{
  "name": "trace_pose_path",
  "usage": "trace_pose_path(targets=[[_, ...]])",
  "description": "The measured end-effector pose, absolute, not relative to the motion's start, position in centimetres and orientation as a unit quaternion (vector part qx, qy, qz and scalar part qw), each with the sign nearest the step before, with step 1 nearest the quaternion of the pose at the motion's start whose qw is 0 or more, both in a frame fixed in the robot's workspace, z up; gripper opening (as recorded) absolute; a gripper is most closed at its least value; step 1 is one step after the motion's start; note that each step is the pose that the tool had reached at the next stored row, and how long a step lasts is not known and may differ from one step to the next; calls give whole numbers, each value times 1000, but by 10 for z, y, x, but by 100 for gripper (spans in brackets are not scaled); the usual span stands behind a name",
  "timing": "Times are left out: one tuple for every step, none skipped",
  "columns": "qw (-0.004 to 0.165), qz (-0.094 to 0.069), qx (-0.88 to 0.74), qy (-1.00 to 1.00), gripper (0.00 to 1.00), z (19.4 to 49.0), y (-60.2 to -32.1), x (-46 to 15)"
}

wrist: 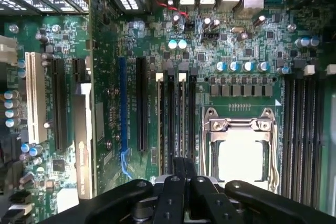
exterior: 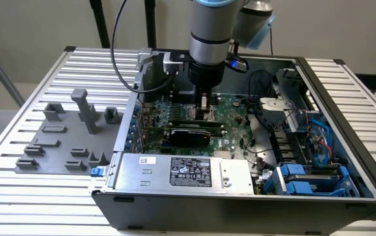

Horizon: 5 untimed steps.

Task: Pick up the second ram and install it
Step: 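Press down the second ram until it locks into place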

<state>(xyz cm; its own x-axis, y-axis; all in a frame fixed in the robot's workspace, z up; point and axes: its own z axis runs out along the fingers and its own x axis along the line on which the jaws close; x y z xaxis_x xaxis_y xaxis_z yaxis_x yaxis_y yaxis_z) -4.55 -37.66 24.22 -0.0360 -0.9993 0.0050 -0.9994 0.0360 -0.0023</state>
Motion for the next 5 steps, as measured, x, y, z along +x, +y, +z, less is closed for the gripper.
trace_pose_path(targets=[[1,3,694,-720,0,242,-377,-45],[1,3,694,-720,0,242,-377,-46],[1,3,694,-720,0,242,-377,-46],[1,3,694,-720,0,242,-377,-46],[1,3,694,-720,0,242,-377,-46]])
